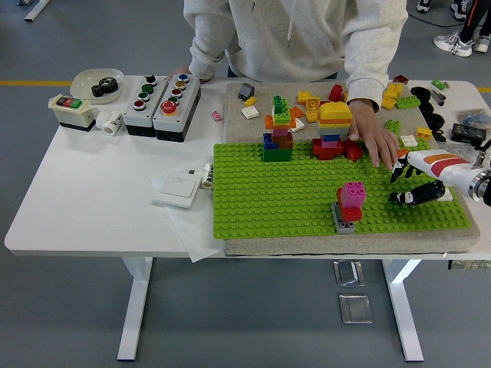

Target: Pick up the brick,pile it on top of brick,press brick,pick up the brick,pile it on top of brick,press brick

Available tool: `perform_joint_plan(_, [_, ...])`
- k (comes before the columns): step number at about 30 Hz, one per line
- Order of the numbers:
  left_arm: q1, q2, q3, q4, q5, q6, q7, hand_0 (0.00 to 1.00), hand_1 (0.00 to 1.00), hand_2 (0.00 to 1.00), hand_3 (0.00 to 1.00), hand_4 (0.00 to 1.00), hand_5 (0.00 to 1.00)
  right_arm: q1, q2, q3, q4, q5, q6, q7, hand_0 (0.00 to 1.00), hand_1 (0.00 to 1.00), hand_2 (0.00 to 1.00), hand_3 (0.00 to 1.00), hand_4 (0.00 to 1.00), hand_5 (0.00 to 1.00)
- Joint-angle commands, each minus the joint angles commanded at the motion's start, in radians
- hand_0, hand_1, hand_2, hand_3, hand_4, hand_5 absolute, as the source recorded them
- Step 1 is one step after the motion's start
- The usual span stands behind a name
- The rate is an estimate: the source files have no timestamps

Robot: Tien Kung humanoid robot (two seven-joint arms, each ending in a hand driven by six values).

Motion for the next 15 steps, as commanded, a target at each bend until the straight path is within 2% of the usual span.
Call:
perform_joint_plan(1, [0.000,0.000,0.000,0.000,0.000,0.000,0.000,0.795,0.709,0.590,0.533,0.523,0.508,0.000,-0.001,0.002,0.001,0.000,0.000,-0.001,0.618,0.625,0.669,0.608,0.802,0.398])
perform_joint_plan(6, [0.015,-0.002,-0.028,0.000,0.027,-0.002,0.006,0.795,0.709,0.590,0.533,0.523,0.508,-0.020,-0.022,0.030,0.030,0.001,0.013,-0.016,0.618,0.625,0.669,0.608,0.802,0.398])
perform_joint_plan(7, [0.021,-0.004,-0.039,0.000,0.038,-0.002,0.008,0.794,0.715,0.593,0.532,0.523,0.508,-0.025,-0.025,0.035,0.038,0.003,0.017,-0.021,0.668,0.660,0.720,0.676,0.829,0.397])
perform_joint_plan(8, [0.023,-0.004,-0.042,0.000,0.041,-0.002,0.008,0.794,0.715,0.593,0.532,0.523,0.508,-0.027,-0.026,0.036,0.040,0.004,0.018,-0.022,0.668,0.660,0.720,0.676,0.829,0.397])
perform_joint_plan(15, [0.062,-0.018,-0.153,0.000,0.150,-0.002,0.022,0.796,0.718,0.596,0.533,0.523,0.508,-0.038,-0.016,0.031,0.085,0.016,0.042,-0.049,0.694,0.673,0.729,0.703,0.843,0.388])
